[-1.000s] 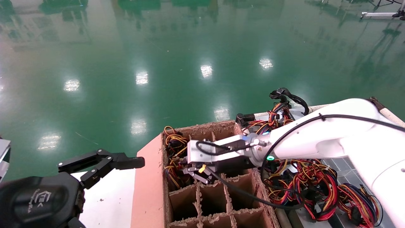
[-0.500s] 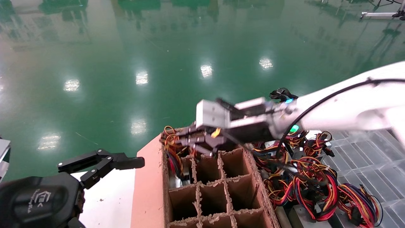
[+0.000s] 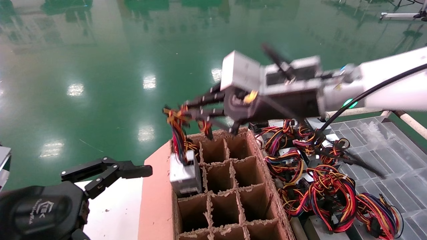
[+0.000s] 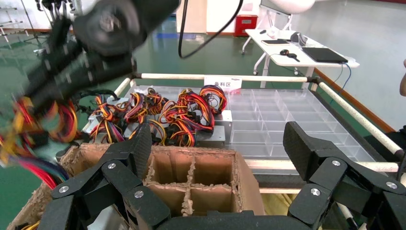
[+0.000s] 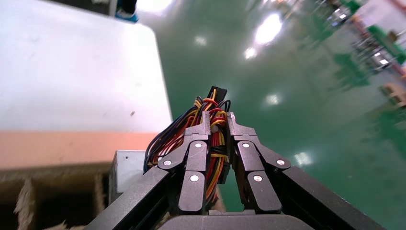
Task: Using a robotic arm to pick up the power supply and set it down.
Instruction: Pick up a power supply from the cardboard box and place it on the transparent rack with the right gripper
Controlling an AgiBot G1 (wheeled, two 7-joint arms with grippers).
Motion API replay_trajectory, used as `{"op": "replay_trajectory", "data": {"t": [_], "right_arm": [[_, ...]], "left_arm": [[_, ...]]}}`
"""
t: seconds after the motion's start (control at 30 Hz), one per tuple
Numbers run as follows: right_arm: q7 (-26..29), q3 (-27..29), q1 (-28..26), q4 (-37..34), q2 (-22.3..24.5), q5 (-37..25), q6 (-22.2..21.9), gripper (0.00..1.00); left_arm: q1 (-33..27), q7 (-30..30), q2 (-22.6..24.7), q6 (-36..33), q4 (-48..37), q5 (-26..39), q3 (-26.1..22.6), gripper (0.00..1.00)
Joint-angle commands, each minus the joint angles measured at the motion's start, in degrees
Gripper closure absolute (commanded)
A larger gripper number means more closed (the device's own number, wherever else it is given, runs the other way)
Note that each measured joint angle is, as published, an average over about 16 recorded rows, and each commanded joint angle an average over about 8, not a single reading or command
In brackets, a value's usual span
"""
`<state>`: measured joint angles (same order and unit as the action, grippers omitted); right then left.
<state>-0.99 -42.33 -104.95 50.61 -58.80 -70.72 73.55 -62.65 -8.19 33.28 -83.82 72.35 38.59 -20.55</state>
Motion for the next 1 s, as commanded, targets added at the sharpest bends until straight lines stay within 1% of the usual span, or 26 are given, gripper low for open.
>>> {"op": "replay_trajectory", "data": {"t": [0.03, 0.27, 0.5, 0.7, 1.0], "right_arm": [[1.63, 0.69, -0.54, 1.88, 1.09, 0.69, -0.29, 1.00], [4.52, 2.61, -4.77, 4.41, 4.55, 1.44, -0.04, 1.00], [5.04, 4.40, -9.75, 3.13, 8.88, 1.69, 2.00, 1.00], [3.13, 4.62, -14.99, -0.74, 13.10, -0.61, 5.49, 1.00], [-2.04, 3.02, -23.85, -8.34, 18.71, -7.25, 11.79, 1.00]], "left_arm": [[0.00, 0.00, 0.00, 0.00, 0.00, 0.00, 0.00, 0.00], [0.00, 0.00, 0.00, 0.00, 0.00, 0.00, 0.00, 0.00], [0.00, 0.00, 0.00, 0.00, 0.00, -0.01, -0.01, 0.00], [0.00, 0.01, 0.00, 0.00, 0.00, -0.01, -0.01, 0.00], [0.00, 0.01, -0.01, 0.01, 0.00, -0.01, -0.02, 0.00]]}}
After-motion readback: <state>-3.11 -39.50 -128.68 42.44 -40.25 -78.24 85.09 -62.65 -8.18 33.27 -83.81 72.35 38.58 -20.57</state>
